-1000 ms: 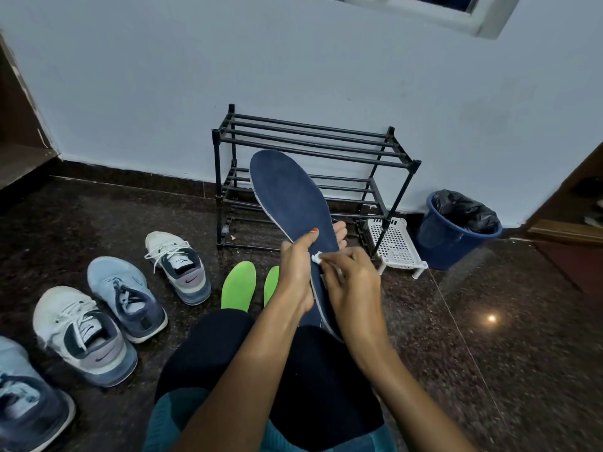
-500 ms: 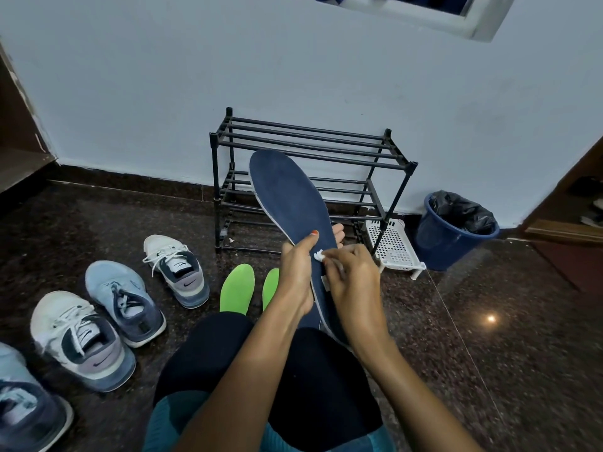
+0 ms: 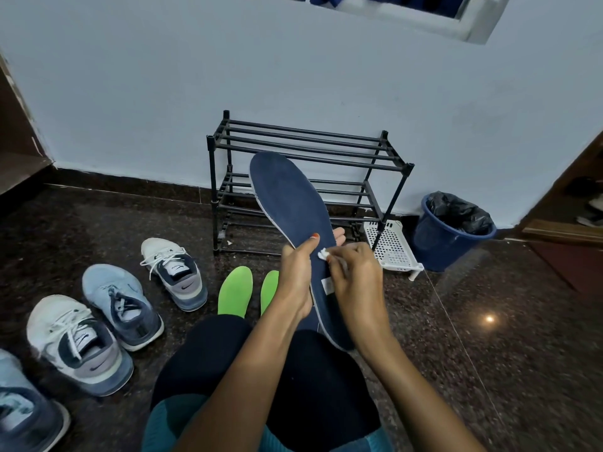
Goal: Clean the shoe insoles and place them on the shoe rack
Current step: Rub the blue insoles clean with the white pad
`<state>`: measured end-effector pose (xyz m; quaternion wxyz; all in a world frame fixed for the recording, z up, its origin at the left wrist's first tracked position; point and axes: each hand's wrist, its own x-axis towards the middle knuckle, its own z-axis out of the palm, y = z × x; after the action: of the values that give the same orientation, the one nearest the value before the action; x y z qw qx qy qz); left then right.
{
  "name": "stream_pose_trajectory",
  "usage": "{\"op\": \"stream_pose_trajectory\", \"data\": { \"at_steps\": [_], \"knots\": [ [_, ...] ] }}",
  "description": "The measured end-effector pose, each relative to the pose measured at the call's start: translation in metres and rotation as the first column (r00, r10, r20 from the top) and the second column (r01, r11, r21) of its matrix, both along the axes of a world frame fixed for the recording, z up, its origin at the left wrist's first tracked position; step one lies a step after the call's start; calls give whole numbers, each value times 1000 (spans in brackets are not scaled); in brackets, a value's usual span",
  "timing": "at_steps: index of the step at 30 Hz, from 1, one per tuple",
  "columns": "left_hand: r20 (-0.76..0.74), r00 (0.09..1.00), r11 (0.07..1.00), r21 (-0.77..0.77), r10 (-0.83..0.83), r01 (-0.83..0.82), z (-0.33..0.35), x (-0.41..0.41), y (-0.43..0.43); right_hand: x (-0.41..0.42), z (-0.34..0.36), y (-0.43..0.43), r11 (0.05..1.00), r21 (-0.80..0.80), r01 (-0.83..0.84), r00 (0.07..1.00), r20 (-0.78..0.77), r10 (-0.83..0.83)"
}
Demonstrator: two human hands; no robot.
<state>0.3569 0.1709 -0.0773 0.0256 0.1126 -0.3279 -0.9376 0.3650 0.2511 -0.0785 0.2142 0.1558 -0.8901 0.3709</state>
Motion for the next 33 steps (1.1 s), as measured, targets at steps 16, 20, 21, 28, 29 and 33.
{"op": "stream_pose_trajectory", "data": {
  "at_steps": [16, 20, 21, 28, 29, 33],
  "knots": [
    [-7, 1000, 1000, -13, 2, -2, -1, 1, 0, -1, -1, 0, 1000, -31, -2, 1000, -9, 1],
    [-7, 1000, 999, -35, 14, -14, -2, 0, 0, -2, -2, 0, 998, -62, 8, 1000, -18, -9],
    [-5, 1000, 999, -37, 16, -16, -2, 1, -1, 1, -3, -1, 998, -65, 1, 1000, -25, -2],
    [-2, 999, 998, -32, 54, -54, -7, -3, -8, 24, -17, -5, 992, -61, -112, 993, -51, 109],
    [4, 999, 999, -29, 38, -38, -6, -2, -8, 22, -16, -4, 991, -57, -117, 992, -51, 114],
    [4, 1000, 999, 31, -19, 19, -3, -1, -7, 9, -9, 3, 996, -46, -71, 994, -90, 67]
  ]
}}
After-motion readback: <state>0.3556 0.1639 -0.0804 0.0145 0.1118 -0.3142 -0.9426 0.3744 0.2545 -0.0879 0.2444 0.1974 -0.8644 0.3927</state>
